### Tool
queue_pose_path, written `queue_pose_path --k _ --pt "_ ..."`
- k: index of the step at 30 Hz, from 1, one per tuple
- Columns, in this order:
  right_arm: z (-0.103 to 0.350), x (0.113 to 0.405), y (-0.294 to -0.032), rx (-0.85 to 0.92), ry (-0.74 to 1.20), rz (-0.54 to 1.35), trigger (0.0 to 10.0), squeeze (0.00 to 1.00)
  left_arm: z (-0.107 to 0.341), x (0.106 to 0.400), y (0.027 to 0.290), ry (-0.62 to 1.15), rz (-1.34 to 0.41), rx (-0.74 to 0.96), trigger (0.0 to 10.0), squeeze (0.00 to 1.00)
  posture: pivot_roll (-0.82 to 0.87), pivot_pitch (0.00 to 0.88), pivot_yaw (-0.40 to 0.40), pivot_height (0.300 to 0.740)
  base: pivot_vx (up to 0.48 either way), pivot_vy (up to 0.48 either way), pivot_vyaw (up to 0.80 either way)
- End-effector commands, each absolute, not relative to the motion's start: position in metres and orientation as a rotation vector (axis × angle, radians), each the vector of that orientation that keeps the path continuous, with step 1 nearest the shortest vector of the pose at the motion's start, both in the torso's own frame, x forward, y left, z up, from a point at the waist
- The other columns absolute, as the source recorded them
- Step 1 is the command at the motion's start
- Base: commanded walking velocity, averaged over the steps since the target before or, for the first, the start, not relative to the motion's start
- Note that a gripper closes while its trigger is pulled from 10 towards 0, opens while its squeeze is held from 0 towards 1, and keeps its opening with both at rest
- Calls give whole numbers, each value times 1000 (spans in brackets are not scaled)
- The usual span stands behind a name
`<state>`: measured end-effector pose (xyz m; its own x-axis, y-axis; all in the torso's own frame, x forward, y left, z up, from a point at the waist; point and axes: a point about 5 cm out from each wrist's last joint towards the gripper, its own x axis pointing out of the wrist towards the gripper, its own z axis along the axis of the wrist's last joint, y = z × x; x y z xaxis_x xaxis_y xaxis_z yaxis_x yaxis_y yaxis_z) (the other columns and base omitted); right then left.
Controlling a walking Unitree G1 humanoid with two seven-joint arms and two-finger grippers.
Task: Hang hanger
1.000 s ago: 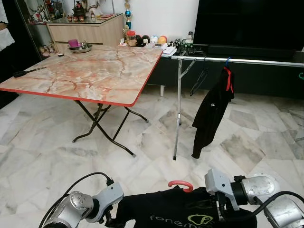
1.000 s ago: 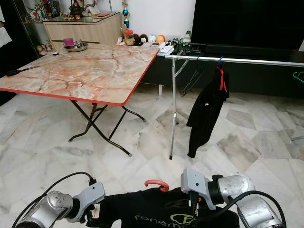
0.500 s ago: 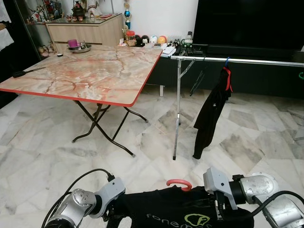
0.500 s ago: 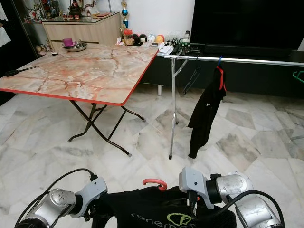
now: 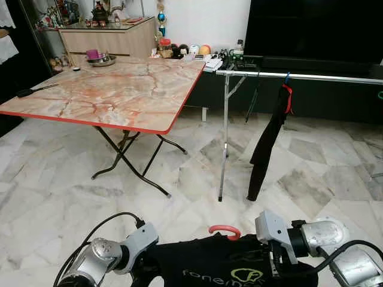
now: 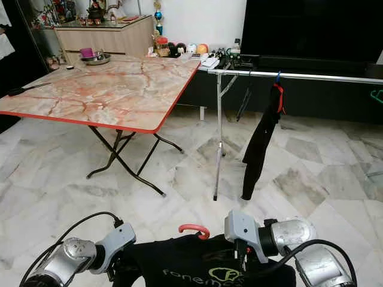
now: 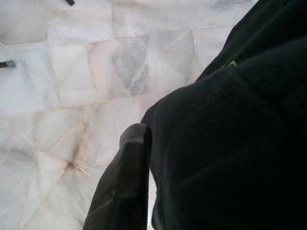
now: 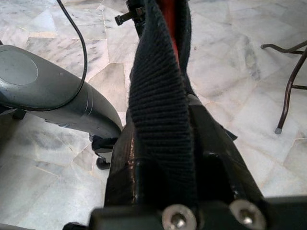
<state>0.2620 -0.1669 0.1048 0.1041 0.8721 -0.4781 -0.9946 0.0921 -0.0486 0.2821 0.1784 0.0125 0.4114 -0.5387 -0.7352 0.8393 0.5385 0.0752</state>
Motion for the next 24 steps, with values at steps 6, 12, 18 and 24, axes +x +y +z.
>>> queue_pose_path --k 6,12,18,24 --pt "120 268 -163 -415 283 1418 10000 0 15 284 181 736 -936 495 0 0 94 0 16 740 0 0 0" --pt "120 268 -164 -410 281 1409 10000 0 13 282 185 747 -928 507 0 0 92 0 17 740 0 0 0" --pt "120 270 -167 -415 281 1387 10000 0 13 282 186 761 -934 510 0 0 94 0 16 740 0 0 0" --pt "121 275 -172 -422 279 1332 10000 0 9 278 191 799 -924 534 0 0 94 0 17 740 0 0 0"
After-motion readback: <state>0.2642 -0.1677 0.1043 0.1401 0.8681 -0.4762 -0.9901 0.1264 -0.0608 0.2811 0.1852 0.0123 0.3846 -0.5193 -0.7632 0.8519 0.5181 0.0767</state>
